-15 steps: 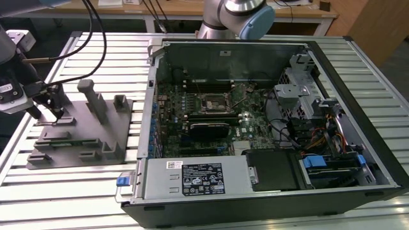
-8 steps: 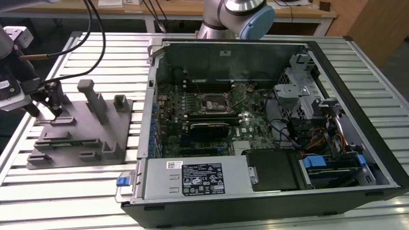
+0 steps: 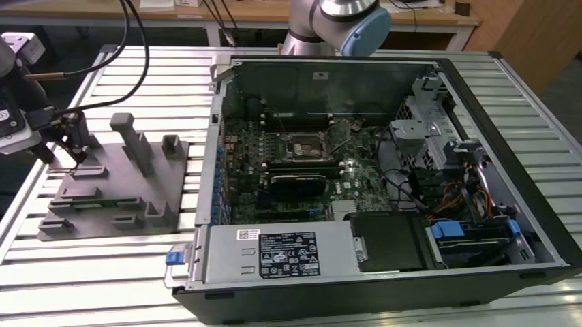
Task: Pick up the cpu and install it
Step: 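Pick up the cpu and move it towards the insertion slot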
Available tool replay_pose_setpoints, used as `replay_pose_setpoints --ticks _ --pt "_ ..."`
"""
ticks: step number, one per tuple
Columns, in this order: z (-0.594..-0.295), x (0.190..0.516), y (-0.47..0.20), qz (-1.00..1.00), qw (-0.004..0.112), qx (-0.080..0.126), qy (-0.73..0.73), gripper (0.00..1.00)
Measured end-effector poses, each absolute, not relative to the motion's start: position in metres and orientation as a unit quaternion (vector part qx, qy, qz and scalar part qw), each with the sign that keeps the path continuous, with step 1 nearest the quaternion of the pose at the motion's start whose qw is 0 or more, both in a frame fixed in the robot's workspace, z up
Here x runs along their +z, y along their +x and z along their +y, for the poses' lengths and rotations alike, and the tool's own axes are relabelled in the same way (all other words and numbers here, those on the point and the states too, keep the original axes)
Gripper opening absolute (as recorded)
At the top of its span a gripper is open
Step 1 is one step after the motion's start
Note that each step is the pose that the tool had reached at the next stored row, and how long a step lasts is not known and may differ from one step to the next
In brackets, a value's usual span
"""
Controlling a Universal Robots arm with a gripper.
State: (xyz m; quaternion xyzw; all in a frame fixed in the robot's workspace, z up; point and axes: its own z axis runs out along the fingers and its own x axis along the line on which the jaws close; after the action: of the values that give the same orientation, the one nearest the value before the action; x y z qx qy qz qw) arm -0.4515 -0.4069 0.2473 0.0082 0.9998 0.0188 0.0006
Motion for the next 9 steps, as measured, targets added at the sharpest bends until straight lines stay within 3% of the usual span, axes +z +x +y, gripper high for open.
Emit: replay_pose_setpoints --ticks 9 --pt "-0.4069 0.2504 -0.4516 1.0 0.001 0.019 0.008 0.53"
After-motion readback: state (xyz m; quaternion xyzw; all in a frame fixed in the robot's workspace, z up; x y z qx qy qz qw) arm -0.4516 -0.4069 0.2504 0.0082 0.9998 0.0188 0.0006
